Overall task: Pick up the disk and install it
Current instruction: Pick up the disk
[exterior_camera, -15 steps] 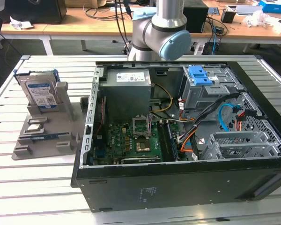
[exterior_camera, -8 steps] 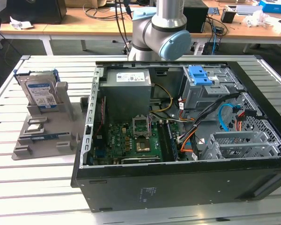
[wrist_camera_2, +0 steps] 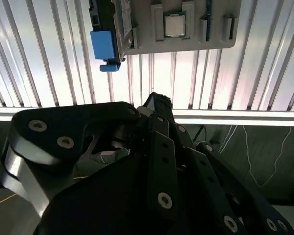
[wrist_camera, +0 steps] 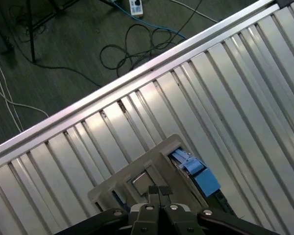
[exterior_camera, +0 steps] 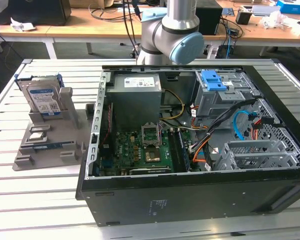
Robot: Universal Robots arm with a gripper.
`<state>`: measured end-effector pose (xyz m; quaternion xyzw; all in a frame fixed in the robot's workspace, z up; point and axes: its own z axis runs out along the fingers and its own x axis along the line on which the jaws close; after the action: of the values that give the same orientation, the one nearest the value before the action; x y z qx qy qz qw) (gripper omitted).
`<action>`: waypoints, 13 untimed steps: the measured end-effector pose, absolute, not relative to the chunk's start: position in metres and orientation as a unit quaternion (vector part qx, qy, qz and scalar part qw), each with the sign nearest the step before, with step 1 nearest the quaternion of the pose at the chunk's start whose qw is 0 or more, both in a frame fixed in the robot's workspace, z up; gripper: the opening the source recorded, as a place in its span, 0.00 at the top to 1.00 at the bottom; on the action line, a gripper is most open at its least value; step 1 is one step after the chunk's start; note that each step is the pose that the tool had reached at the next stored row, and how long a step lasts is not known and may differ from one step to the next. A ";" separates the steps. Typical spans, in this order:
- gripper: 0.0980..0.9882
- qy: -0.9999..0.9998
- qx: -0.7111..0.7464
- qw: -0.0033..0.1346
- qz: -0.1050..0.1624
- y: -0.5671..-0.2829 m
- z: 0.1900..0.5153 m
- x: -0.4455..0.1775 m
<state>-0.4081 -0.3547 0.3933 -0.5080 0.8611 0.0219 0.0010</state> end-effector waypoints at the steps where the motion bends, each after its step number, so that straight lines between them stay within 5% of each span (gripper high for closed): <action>1: 0.99 0.858 -0.513 0.001 0.022 -0.355 0.393 -0.408; 13: 0.99 0.816 -0.577 -0.001 0.022 -0.355 0.393 -0.408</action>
<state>-0.4081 -0.3547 0.3932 -0.5770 0.8164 0.0219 -0.0008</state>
